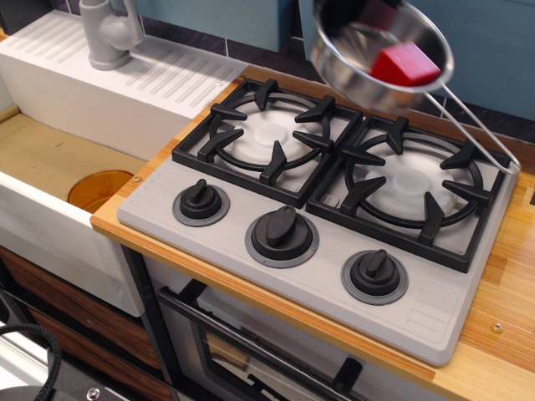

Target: Put redcube in pan and put pan on stove

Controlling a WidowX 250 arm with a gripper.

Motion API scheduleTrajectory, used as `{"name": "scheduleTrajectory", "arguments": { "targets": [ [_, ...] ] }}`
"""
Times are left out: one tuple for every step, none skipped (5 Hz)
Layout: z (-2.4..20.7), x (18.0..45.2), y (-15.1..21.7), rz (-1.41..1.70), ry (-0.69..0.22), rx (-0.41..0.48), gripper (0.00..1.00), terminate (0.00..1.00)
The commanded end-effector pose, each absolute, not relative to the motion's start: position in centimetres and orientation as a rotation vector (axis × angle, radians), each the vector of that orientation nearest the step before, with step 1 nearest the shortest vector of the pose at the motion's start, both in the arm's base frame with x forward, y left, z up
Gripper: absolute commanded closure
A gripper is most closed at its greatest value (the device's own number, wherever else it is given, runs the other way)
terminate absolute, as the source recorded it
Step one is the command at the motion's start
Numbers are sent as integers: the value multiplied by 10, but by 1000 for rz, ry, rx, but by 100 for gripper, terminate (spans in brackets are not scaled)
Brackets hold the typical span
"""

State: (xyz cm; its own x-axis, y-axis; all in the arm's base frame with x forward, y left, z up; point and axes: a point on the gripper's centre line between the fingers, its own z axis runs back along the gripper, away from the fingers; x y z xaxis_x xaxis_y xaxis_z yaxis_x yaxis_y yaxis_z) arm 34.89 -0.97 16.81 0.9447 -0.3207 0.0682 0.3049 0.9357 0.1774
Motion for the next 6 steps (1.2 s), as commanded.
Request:
{"name": "scheduleTrajectory", "arguments": {
  "targets": [
    [188, 368, 27, -367, -208, 168, 100, 0],
    [174, 374, 44, -388, -228, 158, 100, 0],
    [163, 377, 56, -397, -239, 149, 100, 0],
    [150, 378, 72, -406, -247, 141, 100, 0],
    [139, 381, 85, -411, -252, 128, 100, 0],
    [125, 381, 95, -404, -260, 118, 100, 0]
  ]
}}
